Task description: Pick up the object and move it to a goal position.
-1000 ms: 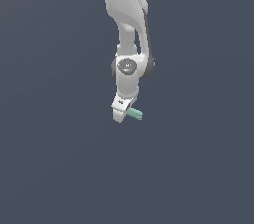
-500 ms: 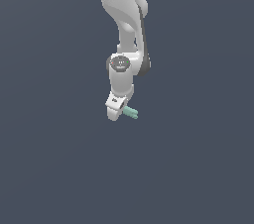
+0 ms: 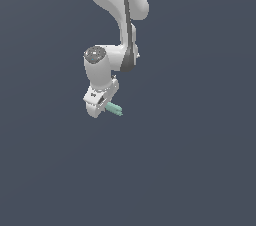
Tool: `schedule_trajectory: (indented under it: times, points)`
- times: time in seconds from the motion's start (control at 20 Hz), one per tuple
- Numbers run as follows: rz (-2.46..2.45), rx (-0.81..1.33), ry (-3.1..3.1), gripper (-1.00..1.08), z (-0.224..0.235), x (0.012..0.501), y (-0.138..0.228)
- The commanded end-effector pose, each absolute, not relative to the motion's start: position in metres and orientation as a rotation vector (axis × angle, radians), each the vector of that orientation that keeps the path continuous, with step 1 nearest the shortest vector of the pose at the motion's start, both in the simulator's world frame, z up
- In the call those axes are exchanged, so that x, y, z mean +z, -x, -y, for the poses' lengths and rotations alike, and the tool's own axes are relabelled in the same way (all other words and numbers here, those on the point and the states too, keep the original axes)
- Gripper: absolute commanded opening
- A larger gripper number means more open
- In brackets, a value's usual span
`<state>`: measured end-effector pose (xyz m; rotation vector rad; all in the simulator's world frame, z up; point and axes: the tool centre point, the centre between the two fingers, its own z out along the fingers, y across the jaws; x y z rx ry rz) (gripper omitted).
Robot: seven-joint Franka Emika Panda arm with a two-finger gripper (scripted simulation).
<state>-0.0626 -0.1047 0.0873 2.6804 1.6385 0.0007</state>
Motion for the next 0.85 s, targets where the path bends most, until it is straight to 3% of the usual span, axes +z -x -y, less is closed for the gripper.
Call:
schedule_trajectory:
  times: [0.0,0.4,0.8]
  points:
    - [-1.64,0.001,-2.68,-1.0,0.125,0.097,0.063]
    - [-1.64,0.001,-2.68,-1.0,0.164,0.115,0.062]
    - [-1.64,0.0,-2.68,-1.0,0.164,0.114,0.061]
